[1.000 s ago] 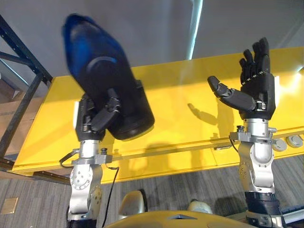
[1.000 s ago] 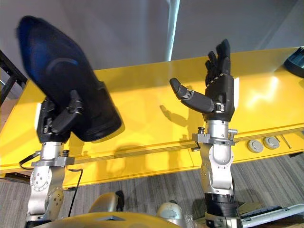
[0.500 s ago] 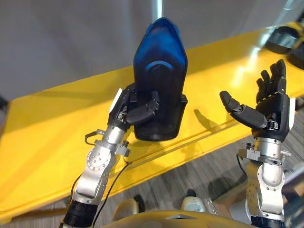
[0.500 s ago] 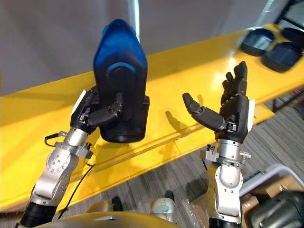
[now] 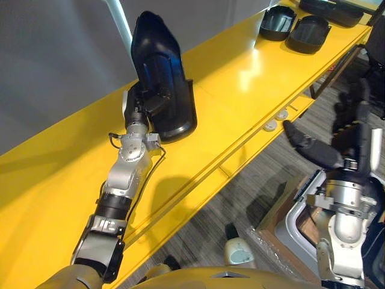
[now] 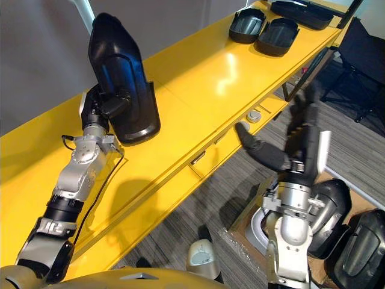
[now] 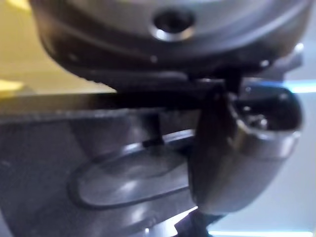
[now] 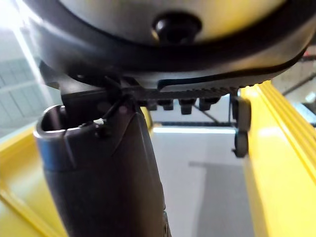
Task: Walk over and take three plastic housings, then place them on the shelf
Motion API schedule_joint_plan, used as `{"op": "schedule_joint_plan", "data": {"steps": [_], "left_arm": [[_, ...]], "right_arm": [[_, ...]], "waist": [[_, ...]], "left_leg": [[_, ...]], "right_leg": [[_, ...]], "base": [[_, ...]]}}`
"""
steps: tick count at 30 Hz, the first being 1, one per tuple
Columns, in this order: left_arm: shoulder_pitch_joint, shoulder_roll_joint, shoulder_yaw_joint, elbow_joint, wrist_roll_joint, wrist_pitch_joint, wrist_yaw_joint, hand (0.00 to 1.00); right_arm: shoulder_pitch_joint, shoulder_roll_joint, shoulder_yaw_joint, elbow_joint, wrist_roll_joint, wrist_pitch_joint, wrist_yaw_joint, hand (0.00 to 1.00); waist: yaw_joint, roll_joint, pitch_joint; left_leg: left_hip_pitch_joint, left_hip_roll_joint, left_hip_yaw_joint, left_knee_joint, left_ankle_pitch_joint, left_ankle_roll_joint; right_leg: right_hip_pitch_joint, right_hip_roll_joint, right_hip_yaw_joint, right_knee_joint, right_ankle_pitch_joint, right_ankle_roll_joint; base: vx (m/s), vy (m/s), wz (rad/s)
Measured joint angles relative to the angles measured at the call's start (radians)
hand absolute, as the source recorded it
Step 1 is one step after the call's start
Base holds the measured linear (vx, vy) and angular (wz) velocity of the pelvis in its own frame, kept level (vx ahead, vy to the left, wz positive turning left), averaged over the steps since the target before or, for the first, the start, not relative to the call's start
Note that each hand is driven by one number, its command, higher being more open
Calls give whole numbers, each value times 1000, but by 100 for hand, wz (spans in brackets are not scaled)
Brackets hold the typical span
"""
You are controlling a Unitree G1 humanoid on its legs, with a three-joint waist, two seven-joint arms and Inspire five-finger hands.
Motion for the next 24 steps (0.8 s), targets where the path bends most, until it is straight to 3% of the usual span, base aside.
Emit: {"op": "schedule_joint_plan", "data": {"steps": [10, 11, 24], "left_arm": [[-86, -6, 0, 177, -233, 26, 13, 0], [-95, -10, -1, 175, -233, 26, 13, 100], [-105, -41, -44, 203, -176, 24, 30, 100]], "right_arm": [[-6, 0, 92, 27, -2, 11, 15, 100], [-5, 0, 94, 27, -1, 15, 5, 100], [-6, -1, 180, 28, -3, 20, -47, 100]], "waist": [[-5, 4, 27], [-5, 5, 30], [10, -3, 39]], "left_leg": [[-15, -5, -7, -20, 19, 4], [-20, -5, -13, -22, 25, 5], [25, -7, -21, -92, 66, 0]], "right_leg": [[3, -2, -9, -31, 23, 2], [1, -3, -15, -31, 23, 2], [33, -1, -35, -48, 26, 10]], "base": [[-44, -1, 4], [-56, -14, 15], [-9, -6, 3]]}}
